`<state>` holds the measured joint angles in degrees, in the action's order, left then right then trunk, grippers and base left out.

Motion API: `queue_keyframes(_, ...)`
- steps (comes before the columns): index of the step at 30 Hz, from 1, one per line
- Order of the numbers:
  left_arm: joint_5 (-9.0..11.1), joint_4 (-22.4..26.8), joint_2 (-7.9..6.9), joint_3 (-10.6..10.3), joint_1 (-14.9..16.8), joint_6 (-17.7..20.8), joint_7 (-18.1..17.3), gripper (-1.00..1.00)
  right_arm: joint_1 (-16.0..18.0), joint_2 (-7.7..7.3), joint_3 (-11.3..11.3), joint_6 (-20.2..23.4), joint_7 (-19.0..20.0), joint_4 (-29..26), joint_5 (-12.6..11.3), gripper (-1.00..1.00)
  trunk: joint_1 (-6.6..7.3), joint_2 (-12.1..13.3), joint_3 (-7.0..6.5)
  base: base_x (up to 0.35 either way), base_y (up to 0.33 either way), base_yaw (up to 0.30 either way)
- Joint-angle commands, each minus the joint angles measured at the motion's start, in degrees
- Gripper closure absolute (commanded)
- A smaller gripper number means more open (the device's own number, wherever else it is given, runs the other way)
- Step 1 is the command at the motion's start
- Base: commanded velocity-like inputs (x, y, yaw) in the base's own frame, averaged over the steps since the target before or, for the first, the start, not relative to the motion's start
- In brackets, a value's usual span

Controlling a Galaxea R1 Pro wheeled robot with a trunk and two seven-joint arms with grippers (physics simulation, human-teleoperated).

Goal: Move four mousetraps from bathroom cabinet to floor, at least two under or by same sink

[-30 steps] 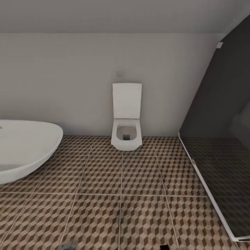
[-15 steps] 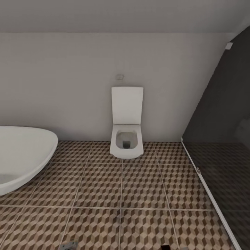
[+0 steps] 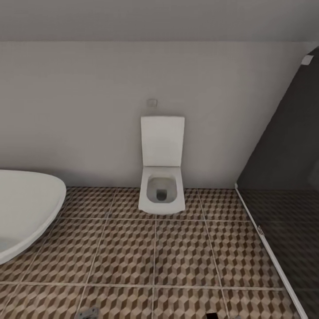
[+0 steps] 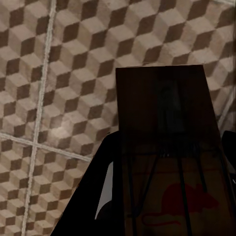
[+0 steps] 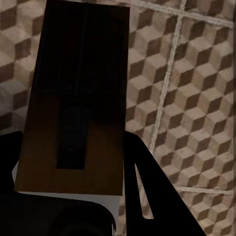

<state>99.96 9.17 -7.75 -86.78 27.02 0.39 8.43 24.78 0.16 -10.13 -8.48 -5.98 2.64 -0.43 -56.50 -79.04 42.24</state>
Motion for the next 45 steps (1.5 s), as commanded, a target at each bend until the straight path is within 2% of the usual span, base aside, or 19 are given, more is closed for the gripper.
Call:
queue_keyframes(1,0.1,0.2,-0.08,-0.3,0.0,0.1,0.4,1.0,0.1,0.02,-0.4,-0.4,-0.1,0.3,-0.2,1.0,-0.03,0.0,0.04,0.332,0.0,0.0)
queue_keyframes(21,0.1,0.3,0.01,-0.3,0.0,0.1,0.4,1.0,0.1,0.02,-0.4,-0.3,-0.1,0.3,-0.2,1.0,-0.03,0.0,0.04,0.33,0.0,0.0)
queue_keyframes(26,0.1,-0.2,-0.36,-0.3,0.0,0.1,0.5,1.0,0.1,-0.16,-0.3,-0.2,-0.4,0.2,-0.3,1.0,-0.03,0.0,0.04,0.077,0.0,0.0)
queue_keyframes(32,0.1,-0.6,-0.76,-0.1,0.3,1.1,0.8,1.0,0.3,-1.25,-0.1,0.3,-0.7,-0.7,0.0,1.0,-0.03,0.0,0.04,0.0,0.0,0.0)
queue_keyframes(34,0.0,-0.6,-0.89,-0.1,0.7,2.2,0.8,1.0,0.7,-1.35,-0.1,2.3,-0.7,-0.8,0.1,1.0,-0.03,0.0,0.04,0.0,0.0,0.0)
queue_keyframes(37,0.0,-0.6,-1.57,0.0,2.9,4.5,0.7,1.0,1.6,-1.85,-0.1,8.0,-0.6,-2.4,0.2,1.0,-0.03,0.0,0.04,0.0,0.0,0.0)
queue_keyframes(40,0.0,-0.6,-1.88,0.0,5.7,7.5,0.7,1.0,2.5,-2.39,-0.1,14.1,-0.6,-7.6,0.2,1.0,-0.03,0.0,0.04,0.0,0.0,0.0)
queue_keyframes(45,0.1,-0.6,-2.0,0.0,10.4,12.7,0.6,1.0,3.5,-2.93,-0.1,19.2,-0.8,-15.2,0.1,1.0,-0.03,0.0,0.04,0.0,0.0,0.0)
